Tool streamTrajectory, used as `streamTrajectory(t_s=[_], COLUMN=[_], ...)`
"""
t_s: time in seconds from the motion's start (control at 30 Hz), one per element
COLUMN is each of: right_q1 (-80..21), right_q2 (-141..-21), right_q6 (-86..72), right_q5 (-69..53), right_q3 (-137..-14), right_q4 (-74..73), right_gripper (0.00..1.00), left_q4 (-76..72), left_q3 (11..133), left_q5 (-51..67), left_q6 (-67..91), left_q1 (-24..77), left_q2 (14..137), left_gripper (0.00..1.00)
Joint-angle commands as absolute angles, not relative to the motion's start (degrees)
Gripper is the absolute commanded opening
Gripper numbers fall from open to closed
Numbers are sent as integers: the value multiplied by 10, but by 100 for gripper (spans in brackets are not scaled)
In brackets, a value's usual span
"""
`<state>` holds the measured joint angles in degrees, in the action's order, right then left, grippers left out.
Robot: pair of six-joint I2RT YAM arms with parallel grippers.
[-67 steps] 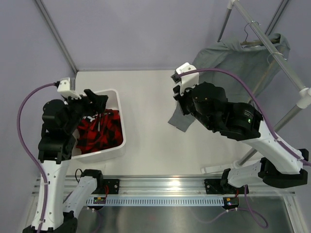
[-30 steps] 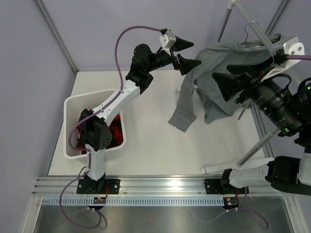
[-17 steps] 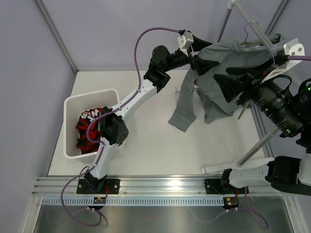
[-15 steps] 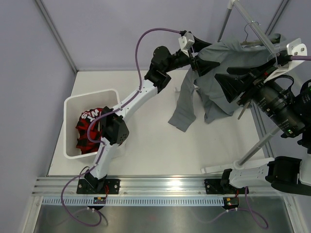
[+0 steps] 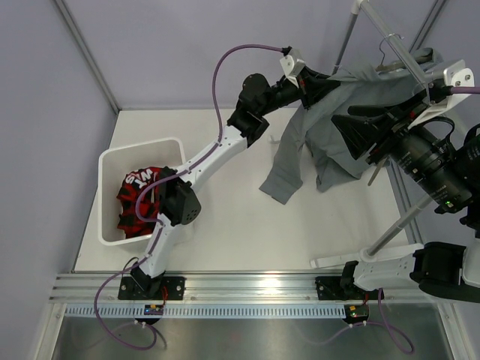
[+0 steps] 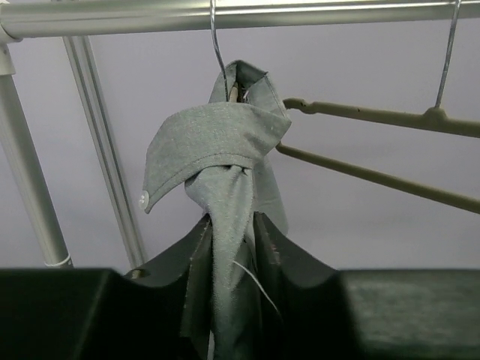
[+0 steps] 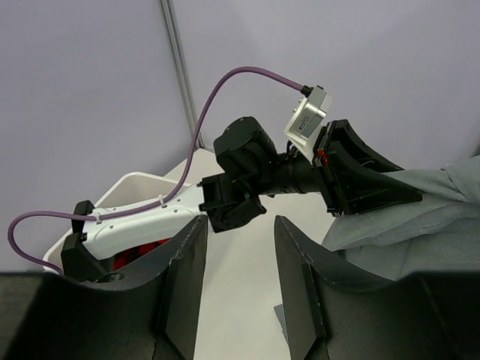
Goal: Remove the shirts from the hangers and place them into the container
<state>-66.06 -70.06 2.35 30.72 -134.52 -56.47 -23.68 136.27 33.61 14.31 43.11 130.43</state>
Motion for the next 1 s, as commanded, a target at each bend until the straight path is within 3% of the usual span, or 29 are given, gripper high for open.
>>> streamTrajectory(t_s=[0.0,0.17,0.8,0.97], right_q1=[-664,-664,-665,-664], right_q2=[-694,-692,-672,-672], right_q6=[21,21,30,34], right_q5=[296,291,302,308], right_q3=[-1341,-1341,-1338,-1325], right_q4=[-569,-569,-569,-572], right_gripper=[48,48,47,49], left_q4=[-247,-250,-256,-236], left_q3=[1390,1402,1387,1302], left_q5=[275,248,266,266], left_q6=[138,144,147,112], left_q1=[443,449,460,460], left_q2=[1290,1290,1191,1130], left_gripper=[7,0,0,0])
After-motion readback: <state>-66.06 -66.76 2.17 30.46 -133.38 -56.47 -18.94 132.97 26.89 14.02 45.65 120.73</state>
